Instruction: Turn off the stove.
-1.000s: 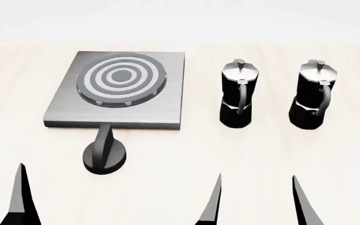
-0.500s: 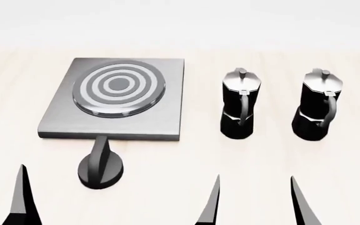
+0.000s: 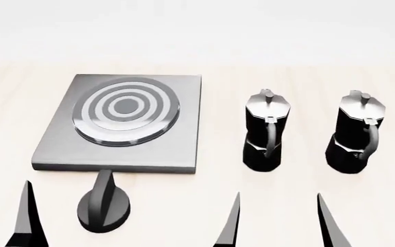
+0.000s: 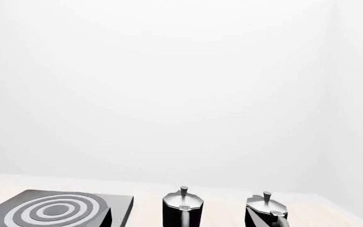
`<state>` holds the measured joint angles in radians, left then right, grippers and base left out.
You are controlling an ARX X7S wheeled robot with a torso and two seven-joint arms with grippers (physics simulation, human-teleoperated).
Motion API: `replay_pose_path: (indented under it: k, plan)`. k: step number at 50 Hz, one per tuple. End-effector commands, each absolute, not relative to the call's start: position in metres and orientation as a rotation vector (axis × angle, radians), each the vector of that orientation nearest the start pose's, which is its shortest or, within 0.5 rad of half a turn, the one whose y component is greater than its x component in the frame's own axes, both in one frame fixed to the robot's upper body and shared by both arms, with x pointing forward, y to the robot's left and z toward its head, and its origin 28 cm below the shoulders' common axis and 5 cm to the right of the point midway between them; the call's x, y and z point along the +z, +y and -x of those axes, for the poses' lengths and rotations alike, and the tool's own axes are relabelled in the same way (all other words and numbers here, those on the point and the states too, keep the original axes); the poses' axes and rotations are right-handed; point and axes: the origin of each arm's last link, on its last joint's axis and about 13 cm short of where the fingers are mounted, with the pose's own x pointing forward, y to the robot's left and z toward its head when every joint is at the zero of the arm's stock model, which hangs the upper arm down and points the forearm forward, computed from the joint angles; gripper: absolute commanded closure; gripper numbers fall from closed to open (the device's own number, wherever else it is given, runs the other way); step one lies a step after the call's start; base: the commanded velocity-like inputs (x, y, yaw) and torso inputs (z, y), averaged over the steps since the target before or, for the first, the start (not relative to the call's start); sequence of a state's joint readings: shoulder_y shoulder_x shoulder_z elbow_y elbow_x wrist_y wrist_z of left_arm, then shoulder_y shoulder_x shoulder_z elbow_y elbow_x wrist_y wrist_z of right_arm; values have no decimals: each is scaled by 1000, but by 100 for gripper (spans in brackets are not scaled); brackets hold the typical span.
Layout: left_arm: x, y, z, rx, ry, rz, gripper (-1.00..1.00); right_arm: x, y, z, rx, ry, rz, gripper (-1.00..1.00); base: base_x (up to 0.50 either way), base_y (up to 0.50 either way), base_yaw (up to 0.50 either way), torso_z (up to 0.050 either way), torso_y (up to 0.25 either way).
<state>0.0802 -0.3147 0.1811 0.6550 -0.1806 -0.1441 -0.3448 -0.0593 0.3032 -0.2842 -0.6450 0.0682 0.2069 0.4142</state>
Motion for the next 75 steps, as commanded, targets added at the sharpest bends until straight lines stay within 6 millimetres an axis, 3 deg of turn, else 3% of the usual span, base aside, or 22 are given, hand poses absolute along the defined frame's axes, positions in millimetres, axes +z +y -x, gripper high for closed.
replay_pose_path:
  k: [1,51,75]
  plan:
    - [119,211,-175,15,-373,-15,-100,112,-86,-175,-34,-341,90,-100,164,0,0,0,0]
    - [118,210,-176,8,-368,-16,-100,112,-86,-175,-30,-348,84,-100,164,0,0,0,0]
    - [116,209,-175,-6,-362,-24,-100,112,-85,-174,-11,-355,93,-100,11,0,0,0,-47]
